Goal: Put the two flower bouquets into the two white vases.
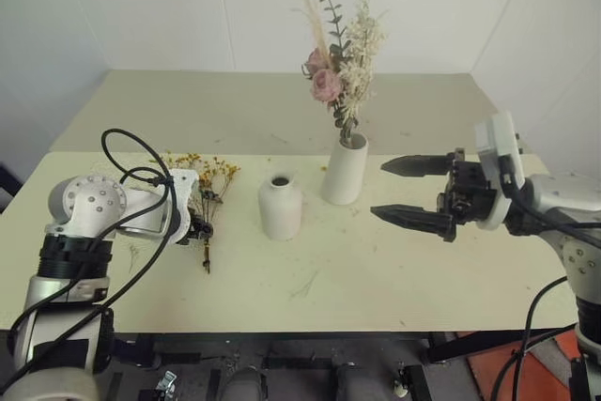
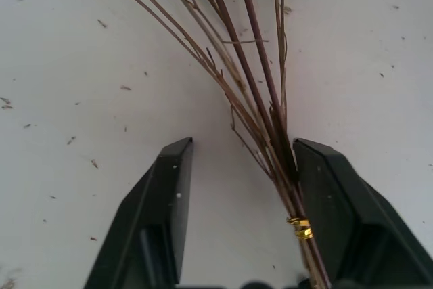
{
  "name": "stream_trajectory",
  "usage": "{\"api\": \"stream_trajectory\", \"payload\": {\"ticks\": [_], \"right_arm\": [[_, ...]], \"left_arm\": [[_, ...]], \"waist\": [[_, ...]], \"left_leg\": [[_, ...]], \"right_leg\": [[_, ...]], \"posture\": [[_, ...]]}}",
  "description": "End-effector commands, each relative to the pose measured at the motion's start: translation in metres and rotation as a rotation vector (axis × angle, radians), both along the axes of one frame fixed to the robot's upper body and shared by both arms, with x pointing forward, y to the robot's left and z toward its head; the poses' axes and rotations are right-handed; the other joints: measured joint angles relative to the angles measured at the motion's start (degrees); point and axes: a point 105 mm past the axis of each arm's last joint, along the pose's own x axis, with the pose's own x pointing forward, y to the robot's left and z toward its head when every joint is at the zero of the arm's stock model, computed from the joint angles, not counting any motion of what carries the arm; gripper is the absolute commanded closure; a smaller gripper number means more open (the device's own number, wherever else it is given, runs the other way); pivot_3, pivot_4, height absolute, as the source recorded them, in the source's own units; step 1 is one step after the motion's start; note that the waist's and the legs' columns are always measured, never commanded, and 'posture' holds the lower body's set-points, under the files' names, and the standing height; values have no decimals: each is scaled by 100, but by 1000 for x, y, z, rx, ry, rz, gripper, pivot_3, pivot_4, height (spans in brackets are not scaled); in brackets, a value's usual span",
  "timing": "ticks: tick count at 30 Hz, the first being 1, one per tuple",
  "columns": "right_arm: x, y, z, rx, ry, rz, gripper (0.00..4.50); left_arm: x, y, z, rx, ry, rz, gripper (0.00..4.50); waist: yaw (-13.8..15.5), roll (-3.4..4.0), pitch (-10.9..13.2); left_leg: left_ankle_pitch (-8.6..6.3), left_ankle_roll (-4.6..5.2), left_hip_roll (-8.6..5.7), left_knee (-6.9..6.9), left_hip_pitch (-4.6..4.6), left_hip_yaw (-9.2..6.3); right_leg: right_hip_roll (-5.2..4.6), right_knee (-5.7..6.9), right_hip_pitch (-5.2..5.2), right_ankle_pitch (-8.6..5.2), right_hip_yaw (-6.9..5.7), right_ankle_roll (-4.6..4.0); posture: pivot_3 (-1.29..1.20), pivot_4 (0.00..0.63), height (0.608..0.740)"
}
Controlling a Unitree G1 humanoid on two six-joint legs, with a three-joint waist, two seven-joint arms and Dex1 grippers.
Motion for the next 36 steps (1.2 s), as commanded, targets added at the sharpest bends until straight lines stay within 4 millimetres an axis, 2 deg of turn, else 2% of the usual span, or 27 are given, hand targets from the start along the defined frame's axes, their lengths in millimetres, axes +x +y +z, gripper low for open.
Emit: {"api": "stream_trajectory", "payload": {"ticks": [1,5,6,11,12,16,18,22,27,31,36], "right_arm": [[-12,-4,8,-17,-23,51,0],[-12,-8,3,-50,-11,64,0],[-11,-9,3,-53,-11,66,0],[-9,-12,3,-52,0,71,0],[-9,-13,2,-56,3,71,0],[-8,-16,1,-66,10,67,0],[-8,-17,2,-67,12,65,0],[-8,-16,2,-69,9,55,0],[-10,-17,3,-60,-3,33,0],[-12,-18,2,-61,-9,13,0],[-13,-18,2,-45,-18,-7,0]], "left_arm": [[1,-2,-1,38,-3,-21,3111],[2,4,4,85,-33,-8,4333],[4,9,8,89,-56,17,4487],[14,36,40,72,-223,150,4487],[18,40,51,50,-302,171,4487],[21,42,93,-62,-533,146,4487],[20,33,118,-144,-651,78,4487],[7,4,175,-383,-863,-166,4487],[-2,-29,216,-567,-1038,-448,4487],[-15,-61,229,-690,-1046,-734,4487],[-21,-93,207,-607,-1046,-1004,4487]], "waist": [[-2,0,0],[-14,-1,0],[-15,-1,0],[-51,-1,0],[-46,-1,0],[-24,-2,0],[-19,-2,0],[-8,-2,1],[-13,-2,0],[-16,-2,0],[-22,-2,0]], "left_leg": [[0,0,-2,0,0,0],[0,0,-3,0,3,-1],[0,0,-3,1,3,-1],[0,0,-2,0,-4,-1],[0,0,-2,0,-6,-2],[0,-1,-3,1,-9,-2],[0,-1,-3,1,-9,-2],[0,-1,-2,2,-10,-2],[0,0,-2,3,-9,-1],[0,0,-3,7,-9,0],[0,0,-3,8,-10,1]], "right_leg": [[-2,0,0,0,0,0],[-3,0,5,0,1,2],[-3,1,4,0,1,2],[-1,-1,-4,0,1,2],[-1,-1,-6,0,1,2],[-4,-3,-6,1,0,3],[-4,-5,-4,1,0,3],[-4,-5,-4,1,-3,4],[-3,-6,-2,1,-3,5],[-3,-5,1,1,-3,6],[-2,-6,0,0,-1,8]], "posture": [[0,150,740],[0,150,740],[0,150,740],[0,150,740],[0,150,740],[0,150,740],[0,150,740],[0,150,740],[0,150,740],[0,150,740],[0,150,740]]}}
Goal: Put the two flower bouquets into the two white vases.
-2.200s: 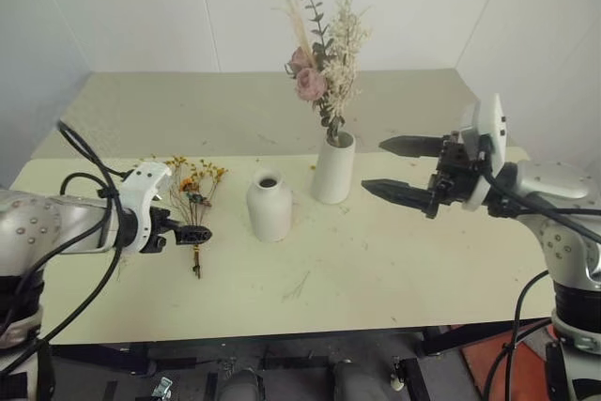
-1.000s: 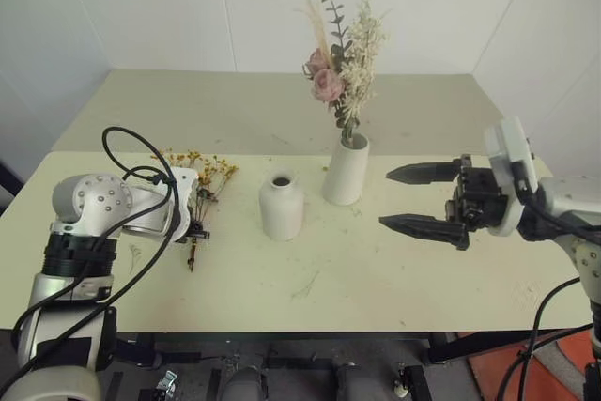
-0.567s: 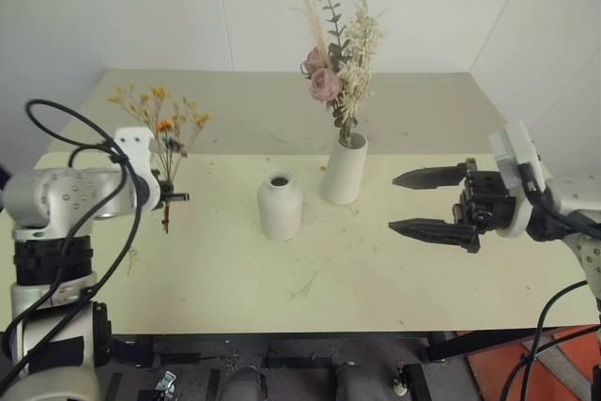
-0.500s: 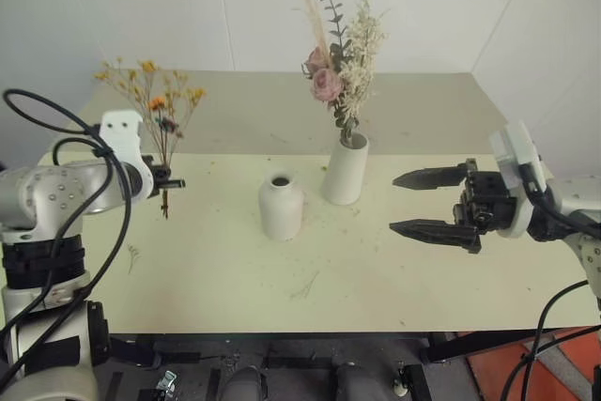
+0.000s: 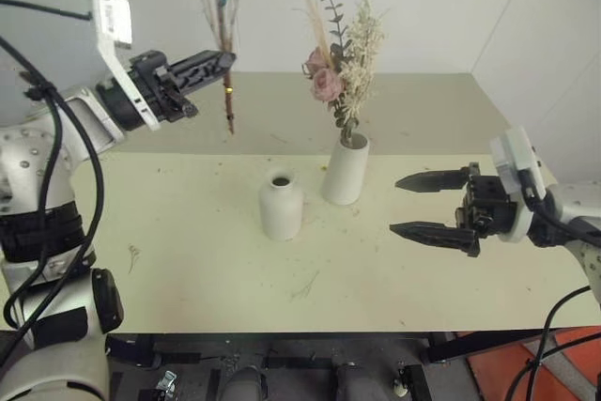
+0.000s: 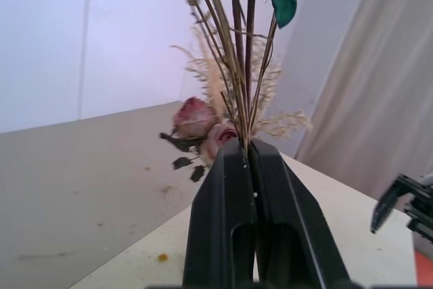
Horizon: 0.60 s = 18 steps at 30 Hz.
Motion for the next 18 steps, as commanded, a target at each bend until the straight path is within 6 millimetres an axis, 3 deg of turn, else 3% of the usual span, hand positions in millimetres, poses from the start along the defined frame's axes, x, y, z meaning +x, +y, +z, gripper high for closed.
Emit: {"api": "stream_trajectory", "payload": {"ticks": [1,18], "right_arm": [[-6,0,13,8,-71,-7,0],[-12,-1,13,21,-80,-54,0]], "left_arm": [[-9,-17,-6,61,-121,-107,4487],[6,-38,-64,84,-99,-137,4487]], "waist": [[-7,0,0],[-6,0,0]], "left_leg": [[0,0,0,0,0,0],[-3,5,5,27,-13,-2]], "right_leg": [[0,0,1,0,0,0],[3,1,2,2,0,6]], "posture": [[0,150,740],[0,150,740]]}}
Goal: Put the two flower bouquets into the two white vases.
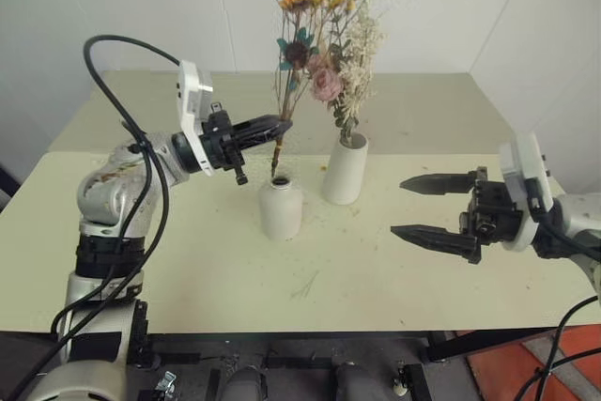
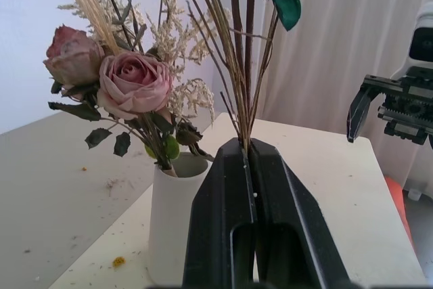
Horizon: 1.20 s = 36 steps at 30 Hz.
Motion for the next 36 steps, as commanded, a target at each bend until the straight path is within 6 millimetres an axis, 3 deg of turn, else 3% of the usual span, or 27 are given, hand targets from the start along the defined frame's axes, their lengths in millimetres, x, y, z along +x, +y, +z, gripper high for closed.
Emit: {"api": "stream_trajectory", "payload": {"ticks": [1,5,6,10,16,20,26,32,36], "right_arm": [[-4,-2,12,2,-54,-9,0],[-4,-2,12,13,-57,-22,0],[-4,-2,12,14,-56,-24,0],[-4,-3,12,19,-54,-30,0],[-2,-3,13,17,-58,-34,0],[0,-3,13,14,-60,-37,0],[-2,-7,8,-4,-40,-52,0],[3,-18,2,-23,-4,-76,0],[7,-29,-2,-35,15,-115,0]], "left_arm": [[-2,-2,-1,9,-25,2,4487],[1,0,-19,53,27,23,4487],[2,1,-23,65,35,43,4264],[7,9,-32,74,39,117,3136],[6,9,-30,64,39,117,1196],[-1,22,-31,86,71,142,55],[-38,61,-42,225,116,142,55],[-75,105,-29,373,100,207,55],[-97,115,-22,419,97,198,55]], "waist": [[-3,0,0],[-5,1,0],[-9,1,-1],[-6,1,-1],[15,1,-1],[-1,1,-1],[-118,2,-1],[-99,2,0],[-51,2,0]], "left_leg": [[0,0,0,0,0,0],[0,0,1,0,5,0],[0,0,1,0,8,0],[0,0,3,-1,5,1],[0,0,2,1,1,0],[0,1,3,0,1,1],[-1,1,17,-3,5,4],[-1,0,21,-2,6,9],[-2,1,23,-4,9,15]], "right_leg": [[0,0,0,0,0,0],[1,1,4,0,0,0],[1,1,6,0,1,0],[3,2,2,0,2,0],[2,0,1,0,0,1],[2,0,0,0,0,1],[12,2,-3,-1,4,-1],[10,1,-2,-1,-1,-2],[9,-1,-2,-2,-1,-3]], "posture": [[0,150,740],[0,150,740],[0,150,740],[0,150,740],[0,150,740],[0,150,740],[0,150,740],[0,150,740],[0,150,740]]}}
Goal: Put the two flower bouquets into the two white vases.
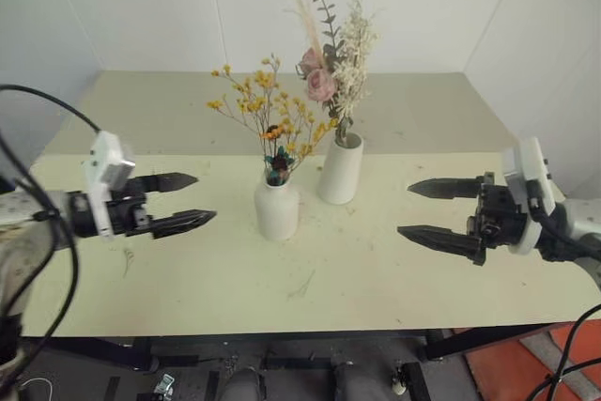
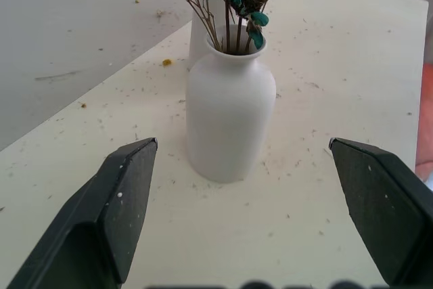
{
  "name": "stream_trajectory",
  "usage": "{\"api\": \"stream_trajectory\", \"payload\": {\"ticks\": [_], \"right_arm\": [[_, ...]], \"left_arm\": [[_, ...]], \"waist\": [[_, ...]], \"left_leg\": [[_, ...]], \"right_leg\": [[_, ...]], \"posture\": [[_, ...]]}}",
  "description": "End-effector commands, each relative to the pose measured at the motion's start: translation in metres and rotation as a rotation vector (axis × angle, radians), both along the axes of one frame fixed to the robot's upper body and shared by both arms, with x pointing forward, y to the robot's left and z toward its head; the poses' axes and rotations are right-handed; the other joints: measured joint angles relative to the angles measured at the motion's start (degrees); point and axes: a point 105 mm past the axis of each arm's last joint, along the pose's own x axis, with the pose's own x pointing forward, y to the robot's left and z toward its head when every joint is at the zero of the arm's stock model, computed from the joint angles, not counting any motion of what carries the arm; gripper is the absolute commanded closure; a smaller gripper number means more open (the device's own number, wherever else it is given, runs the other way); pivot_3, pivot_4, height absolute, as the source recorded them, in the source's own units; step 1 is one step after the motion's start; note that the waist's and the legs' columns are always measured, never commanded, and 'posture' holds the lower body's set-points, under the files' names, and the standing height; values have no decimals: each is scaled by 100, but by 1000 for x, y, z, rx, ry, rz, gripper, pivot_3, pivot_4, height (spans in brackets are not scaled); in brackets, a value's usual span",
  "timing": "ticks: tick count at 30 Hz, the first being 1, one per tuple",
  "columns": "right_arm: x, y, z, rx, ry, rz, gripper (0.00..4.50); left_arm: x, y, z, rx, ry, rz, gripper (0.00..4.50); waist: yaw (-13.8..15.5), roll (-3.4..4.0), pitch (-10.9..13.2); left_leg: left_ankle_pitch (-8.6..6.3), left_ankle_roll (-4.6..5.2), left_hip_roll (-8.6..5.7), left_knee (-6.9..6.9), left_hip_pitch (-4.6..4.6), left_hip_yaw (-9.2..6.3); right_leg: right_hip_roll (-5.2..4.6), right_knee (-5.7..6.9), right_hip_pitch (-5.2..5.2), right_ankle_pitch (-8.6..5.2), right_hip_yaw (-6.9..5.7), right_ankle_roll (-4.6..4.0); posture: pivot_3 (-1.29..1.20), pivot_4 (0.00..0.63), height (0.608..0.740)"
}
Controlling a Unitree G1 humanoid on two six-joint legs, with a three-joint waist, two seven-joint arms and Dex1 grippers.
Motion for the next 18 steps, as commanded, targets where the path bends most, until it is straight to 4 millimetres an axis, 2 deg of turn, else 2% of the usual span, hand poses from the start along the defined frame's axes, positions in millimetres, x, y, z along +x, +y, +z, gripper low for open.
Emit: {"api": "stream_trajectory", "payload": {"ticks": [1,6,12,18], "right_arm": [[1,-11,9,-21,-43,-35,0],[6,-18,12,-16,-51,-66,0],[10,-22,15,-36,-57,-92,0],[9,-28,17,-75,-82,-154,0]], "left_arm": [[-19,-1,14,35,-33,-48,55],[-30,-1,14,50,-34,-44,55],[-33,-17,13,5,-43,-92,55],[-32,-24,7,-16,-22,-130,55]], "waist": [[31,0,0],[65,0,0],[62,1,0],[62,1,0]], "left_leg": [[0,0,0,0,2,0],[0,0,2,0,5,4],[0,0,3,-1,3,4],[0,0,2,-1,4,5]], "right_leg": [[0,1,1,-1,0,-1],[2,2,2,-1,0,-3],[2,1,1,-1,1,-3],[3,2,1,-1,1,-3]], "posture": [[0,150,740],[0,150,740],[0,150,740],[0,150,740]]}}
